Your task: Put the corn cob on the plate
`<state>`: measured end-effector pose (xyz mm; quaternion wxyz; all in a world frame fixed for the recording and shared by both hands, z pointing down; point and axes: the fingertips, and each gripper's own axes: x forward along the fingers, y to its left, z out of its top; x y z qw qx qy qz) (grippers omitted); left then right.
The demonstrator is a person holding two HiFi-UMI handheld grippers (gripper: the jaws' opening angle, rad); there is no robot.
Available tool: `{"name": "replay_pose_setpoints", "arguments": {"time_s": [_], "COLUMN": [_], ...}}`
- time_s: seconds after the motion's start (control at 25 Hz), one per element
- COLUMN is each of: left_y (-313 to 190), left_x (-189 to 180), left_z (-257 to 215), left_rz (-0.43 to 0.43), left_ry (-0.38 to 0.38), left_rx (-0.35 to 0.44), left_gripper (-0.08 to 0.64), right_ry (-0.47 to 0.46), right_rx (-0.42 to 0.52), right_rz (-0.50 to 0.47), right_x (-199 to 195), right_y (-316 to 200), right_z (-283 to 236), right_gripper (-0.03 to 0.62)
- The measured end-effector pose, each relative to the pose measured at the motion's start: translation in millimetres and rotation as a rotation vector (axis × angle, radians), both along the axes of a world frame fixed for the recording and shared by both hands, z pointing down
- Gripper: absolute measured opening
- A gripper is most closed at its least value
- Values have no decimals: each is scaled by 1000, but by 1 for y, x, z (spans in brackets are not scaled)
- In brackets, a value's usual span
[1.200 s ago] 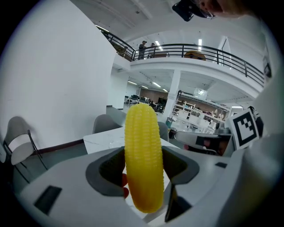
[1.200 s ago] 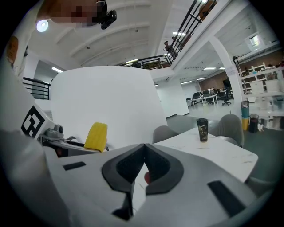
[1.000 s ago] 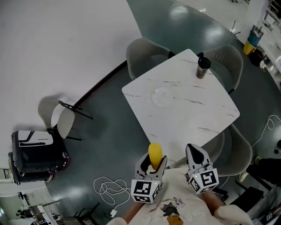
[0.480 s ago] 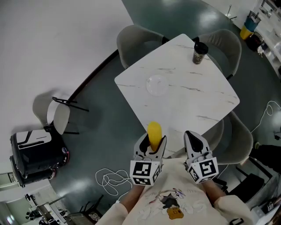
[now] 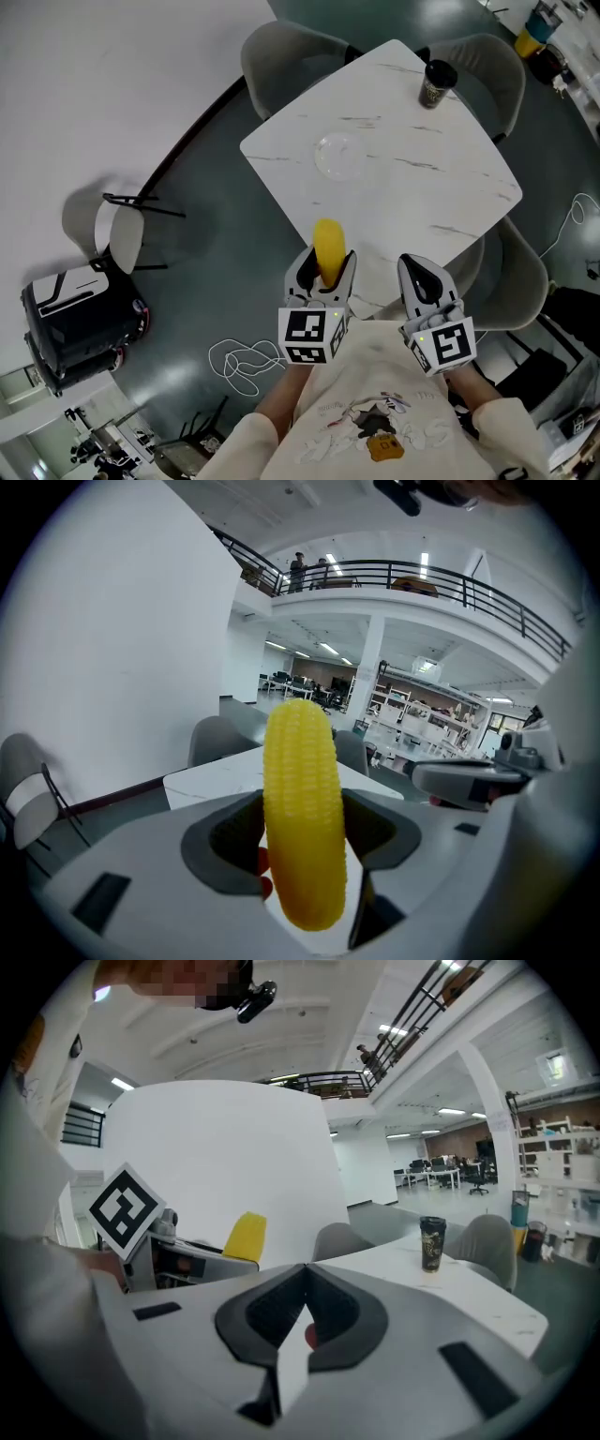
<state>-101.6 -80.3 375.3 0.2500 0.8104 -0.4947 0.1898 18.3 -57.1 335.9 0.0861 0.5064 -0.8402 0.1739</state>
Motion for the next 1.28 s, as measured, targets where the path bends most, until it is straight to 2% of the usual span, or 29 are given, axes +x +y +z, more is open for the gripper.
{"name": "replay_pose_setpoints", "arguments": {"time_s": [0.2, 0.36, 0.52, 0.8, 1.28], "left_y": [-21, -47, -67, -96, -147], "left_x": [0, 0, 2, 3, -3], "left_z": [21, 38, 58, 93, 150], "left_rz": [15, 29, 39, 49, 67], "left_ry": [-7, -25, -32, -45, -68], "left_rx": [-23, -23, -35, -61, -99], "left_gripper": [261, 261, 261, 261, 261], "right_ry": [43, 55, 48, 77, 57], "right_rx": [-6, -35, -89, -85, -132], "right_rz": [-71, -91, -44, -23, 13], "right_x": [-11, -13, -8, -15, -38], "right_y": [-21, -37, -50, -73, -116], "right_z": [4, 20, 40, 70, 122], "right_gripper": [-3, -3, -3, -3, -3]}}
